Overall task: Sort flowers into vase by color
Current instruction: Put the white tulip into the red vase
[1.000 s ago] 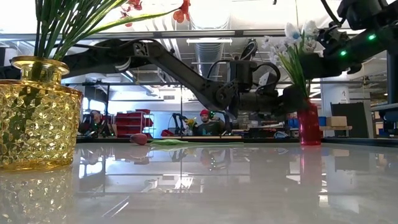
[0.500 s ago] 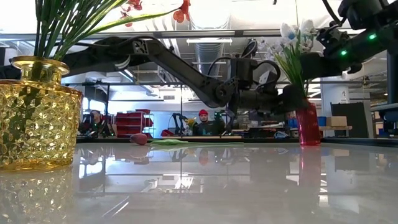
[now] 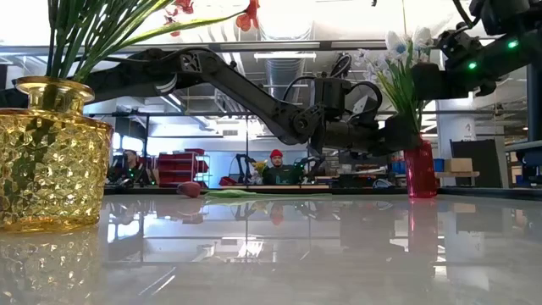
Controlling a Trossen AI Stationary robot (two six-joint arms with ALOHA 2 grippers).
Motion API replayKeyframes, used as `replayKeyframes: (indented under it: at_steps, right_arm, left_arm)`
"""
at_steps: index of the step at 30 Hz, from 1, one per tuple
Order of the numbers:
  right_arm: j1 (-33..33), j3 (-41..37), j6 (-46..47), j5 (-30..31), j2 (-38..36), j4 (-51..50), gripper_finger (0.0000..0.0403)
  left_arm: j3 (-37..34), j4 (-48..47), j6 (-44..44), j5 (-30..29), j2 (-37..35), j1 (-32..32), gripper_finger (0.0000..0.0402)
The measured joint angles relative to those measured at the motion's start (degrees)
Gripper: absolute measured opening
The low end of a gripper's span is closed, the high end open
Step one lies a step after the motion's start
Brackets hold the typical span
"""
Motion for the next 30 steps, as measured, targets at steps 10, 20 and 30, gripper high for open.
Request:
replayKeyframes:
  at_steps: [10, 20, 30]
  right_arm:
    - [0.0, 3.6, 0.8, -0.1, -2.3, -6.5, 0.0173]
    - [0.0, 8.6, 2.8, -0.3, -2.1, -15.2, 0.0173]
    - [0.1, 11.1, 2.6, -0.4, -2.1, -18.4, 0.0174]
  left_arm:
    - [0.0, -0.8, 0.0, 0.0, -0.9, 0.0, 0.0295]
    - [0.0, -2.4, 0.4, 0.0, -2.0, 0.0, 0.0295]
    - [0.0, -4.0, 1.6, 0.0, -3.0, 0.0, 0.0295]
